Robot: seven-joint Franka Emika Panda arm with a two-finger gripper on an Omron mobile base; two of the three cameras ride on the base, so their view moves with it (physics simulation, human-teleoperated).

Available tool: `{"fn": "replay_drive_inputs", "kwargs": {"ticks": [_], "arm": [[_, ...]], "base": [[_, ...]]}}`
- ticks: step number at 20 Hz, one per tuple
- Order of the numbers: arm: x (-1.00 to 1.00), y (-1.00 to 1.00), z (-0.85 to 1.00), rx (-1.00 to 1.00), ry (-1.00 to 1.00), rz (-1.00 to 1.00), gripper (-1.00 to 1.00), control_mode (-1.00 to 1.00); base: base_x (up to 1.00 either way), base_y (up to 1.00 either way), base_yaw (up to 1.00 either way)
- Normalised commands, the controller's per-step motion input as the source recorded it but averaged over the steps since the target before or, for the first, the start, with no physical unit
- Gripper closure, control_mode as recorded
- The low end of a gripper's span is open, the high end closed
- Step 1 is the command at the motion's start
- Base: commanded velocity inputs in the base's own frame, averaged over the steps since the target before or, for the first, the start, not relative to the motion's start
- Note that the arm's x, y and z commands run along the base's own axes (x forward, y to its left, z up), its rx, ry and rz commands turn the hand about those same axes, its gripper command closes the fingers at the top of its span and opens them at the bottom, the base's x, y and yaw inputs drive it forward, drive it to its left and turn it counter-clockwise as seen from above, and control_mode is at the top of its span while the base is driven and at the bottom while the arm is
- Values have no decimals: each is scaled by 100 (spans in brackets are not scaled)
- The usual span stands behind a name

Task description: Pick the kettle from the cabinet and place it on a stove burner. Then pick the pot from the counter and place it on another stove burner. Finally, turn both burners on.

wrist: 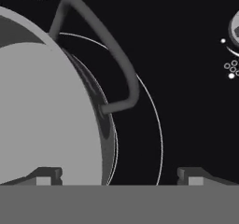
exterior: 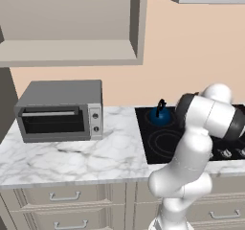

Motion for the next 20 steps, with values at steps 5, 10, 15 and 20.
{"fn": "replay_drive_inputs", "kwargs": {"ticks": [5,10,15,20], "arm": [[-14,2,32,-5,0,0,-100,-100],[-30,0,37,-1,0,0,-100,-100],[-31,0,47,-1,-3,0,-100,-100],[-32,1,47,-1,-1,-2,-100,-100]], "base": [[0,0,0],[0,0,0],[0,0,0],[0,0,0]]}}
